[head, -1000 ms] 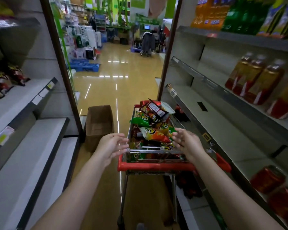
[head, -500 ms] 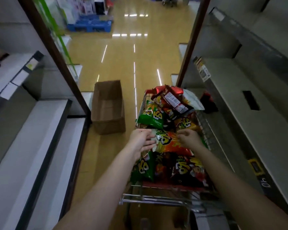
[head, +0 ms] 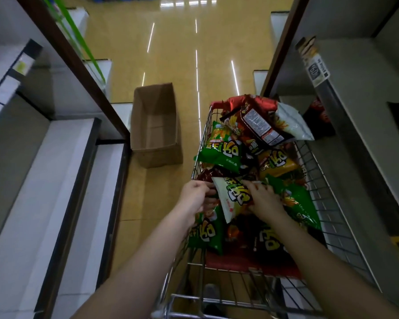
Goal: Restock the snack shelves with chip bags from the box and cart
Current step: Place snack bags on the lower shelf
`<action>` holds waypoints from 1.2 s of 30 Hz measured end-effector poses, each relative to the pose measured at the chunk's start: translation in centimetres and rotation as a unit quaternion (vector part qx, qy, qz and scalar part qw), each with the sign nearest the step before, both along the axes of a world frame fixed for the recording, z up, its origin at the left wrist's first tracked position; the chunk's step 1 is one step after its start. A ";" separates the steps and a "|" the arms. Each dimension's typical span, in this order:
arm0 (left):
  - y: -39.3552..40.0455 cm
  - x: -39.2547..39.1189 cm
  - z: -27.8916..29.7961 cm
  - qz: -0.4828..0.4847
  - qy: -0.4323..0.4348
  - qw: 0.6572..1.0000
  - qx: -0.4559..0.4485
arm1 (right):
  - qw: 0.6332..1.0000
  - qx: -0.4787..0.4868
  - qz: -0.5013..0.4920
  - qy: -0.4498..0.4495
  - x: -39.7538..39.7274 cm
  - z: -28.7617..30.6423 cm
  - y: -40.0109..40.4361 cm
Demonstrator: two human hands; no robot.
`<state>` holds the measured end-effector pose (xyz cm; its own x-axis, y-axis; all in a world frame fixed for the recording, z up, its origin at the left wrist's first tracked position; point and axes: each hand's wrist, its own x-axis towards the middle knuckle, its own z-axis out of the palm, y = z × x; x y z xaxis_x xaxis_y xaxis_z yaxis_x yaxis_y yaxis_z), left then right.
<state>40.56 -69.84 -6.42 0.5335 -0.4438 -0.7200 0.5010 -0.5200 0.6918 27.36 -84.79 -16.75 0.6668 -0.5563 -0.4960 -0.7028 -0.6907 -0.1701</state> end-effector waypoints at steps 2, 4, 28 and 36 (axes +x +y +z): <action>0.1 -0.1 -0.7 0.020 -0.001 1.000 0.013 | 0.999 0.022 0.029 -0.018 -0.6 1.4 -0.7; 0.2 -0.5 -1.2 0.060 0.008 0.998 0.015 | 0.997 0.055 0.003 -0.053 -1.5 3.4 -1.3; 1.6 4.7 -0.5 0.143 -0.154 0.974 -0.087 | 0.831 0.271 -0.437 -0.213 10.7 0.0 -2.4; 5.6 5.6 0.1 0.172 -0.157 0.969 -0.084 | 0.826 0.265 -0.426 -0.258 8.5 2.6 -1.9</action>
